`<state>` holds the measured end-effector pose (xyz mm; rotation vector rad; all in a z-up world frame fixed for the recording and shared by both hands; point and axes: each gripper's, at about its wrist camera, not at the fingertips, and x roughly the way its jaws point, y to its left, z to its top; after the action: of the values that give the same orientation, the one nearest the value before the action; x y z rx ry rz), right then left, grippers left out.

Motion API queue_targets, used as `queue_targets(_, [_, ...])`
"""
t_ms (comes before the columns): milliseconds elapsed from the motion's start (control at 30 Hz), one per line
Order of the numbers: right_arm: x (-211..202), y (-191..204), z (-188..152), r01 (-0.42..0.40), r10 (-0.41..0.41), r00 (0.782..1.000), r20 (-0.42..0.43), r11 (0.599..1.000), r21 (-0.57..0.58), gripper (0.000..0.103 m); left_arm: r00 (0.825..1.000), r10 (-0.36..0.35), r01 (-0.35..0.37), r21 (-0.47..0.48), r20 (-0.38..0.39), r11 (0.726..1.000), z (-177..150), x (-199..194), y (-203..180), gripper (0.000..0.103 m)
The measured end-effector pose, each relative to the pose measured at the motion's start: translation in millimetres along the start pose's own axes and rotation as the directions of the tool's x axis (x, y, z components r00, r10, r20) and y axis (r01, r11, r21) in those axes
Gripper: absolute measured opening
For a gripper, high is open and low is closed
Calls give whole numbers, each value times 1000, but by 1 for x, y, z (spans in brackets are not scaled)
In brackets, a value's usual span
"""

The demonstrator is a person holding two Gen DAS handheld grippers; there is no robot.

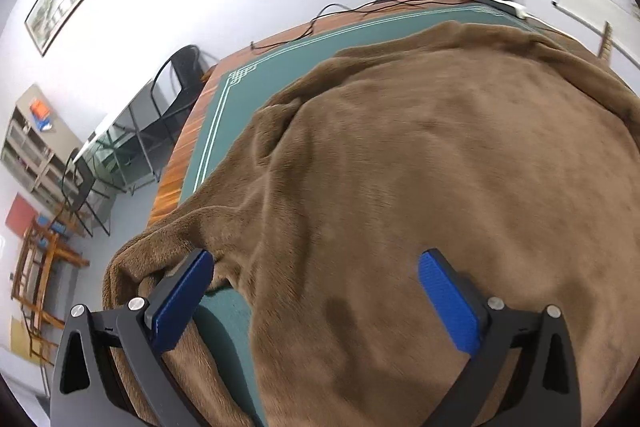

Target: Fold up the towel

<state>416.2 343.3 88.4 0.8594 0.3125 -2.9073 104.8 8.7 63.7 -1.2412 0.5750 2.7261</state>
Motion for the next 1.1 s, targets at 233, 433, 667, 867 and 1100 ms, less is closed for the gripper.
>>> queue_targets(233, [11,36,-21,-118,101,989,-104,978,-170,46,999,-32,31,52,12,998,-3,-18,-31,103])
queue_targets(433, [20,54,-30,-72,42,992,-116,962,-264,46,997,-80,80,54,-13,995,-7,-15,-49,103])
queue_targets(667, [39,80,-35,-3,-39,994,-99,920,-393,42,983,-174,175,7,-50,985,-7,3,-63,103])
queue_targets(867, [32,56,-6,43,-51,998,-21,961,-273,8,979,-190,191,7,-75,981,-5,16,-72,103])
queue_targets(1100, [-12,-56,35,275,-290,943,160,955,111,8,976,-199,199,-7,-83,980,4,23,-69,103])
